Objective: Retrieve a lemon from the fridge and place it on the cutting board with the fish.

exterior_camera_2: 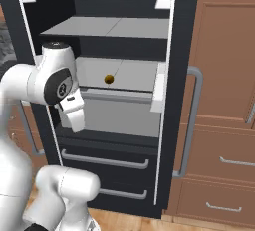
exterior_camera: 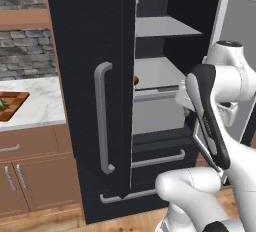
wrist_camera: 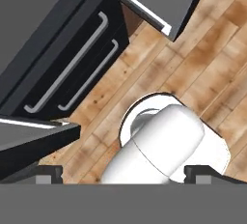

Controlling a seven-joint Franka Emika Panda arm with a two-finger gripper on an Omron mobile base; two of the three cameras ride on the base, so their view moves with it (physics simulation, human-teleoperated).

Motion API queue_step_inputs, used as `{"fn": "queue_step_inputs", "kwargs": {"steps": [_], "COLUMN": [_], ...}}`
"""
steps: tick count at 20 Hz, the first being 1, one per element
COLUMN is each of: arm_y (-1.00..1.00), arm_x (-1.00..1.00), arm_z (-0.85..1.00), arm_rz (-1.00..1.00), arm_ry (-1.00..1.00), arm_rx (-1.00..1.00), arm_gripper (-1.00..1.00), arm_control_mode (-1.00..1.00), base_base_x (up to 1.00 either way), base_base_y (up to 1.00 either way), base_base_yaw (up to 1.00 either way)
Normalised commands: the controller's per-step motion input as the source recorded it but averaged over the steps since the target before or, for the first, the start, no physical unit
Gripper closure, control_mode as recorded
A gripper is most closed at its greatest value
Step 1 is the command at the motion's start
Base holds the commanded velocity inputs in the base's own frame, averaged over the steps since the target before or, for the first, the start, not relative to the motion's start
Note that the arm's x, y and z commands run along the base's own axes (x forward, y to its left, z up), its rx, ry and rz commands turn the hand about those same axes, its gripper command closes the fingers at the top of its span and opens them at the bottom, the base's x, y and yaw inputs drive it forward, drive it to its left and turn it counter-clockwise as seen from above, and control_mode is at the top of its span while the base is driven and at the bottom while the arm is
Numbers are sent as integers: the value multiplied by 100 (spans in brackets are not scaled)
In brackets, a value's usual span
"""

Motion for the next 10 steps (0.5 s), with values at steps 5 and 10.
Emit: {"fn": "queue_step_inputs", "kwargs": {"steps": [5, 10], "arm_y": [3, 38], "arm_x": [69, 33], "arm_z": [-24, -28], "arm_rz": [0, -1], "arm_ry": [15, 0], "arm_rx": [26, 5], "arm_gripper": [-100, -100], "arm_control_mode": [-100, -100], "base_base_x": [0, 0], "base_base_y": [0, 0], "base_base_yaw": [0, 0]}}
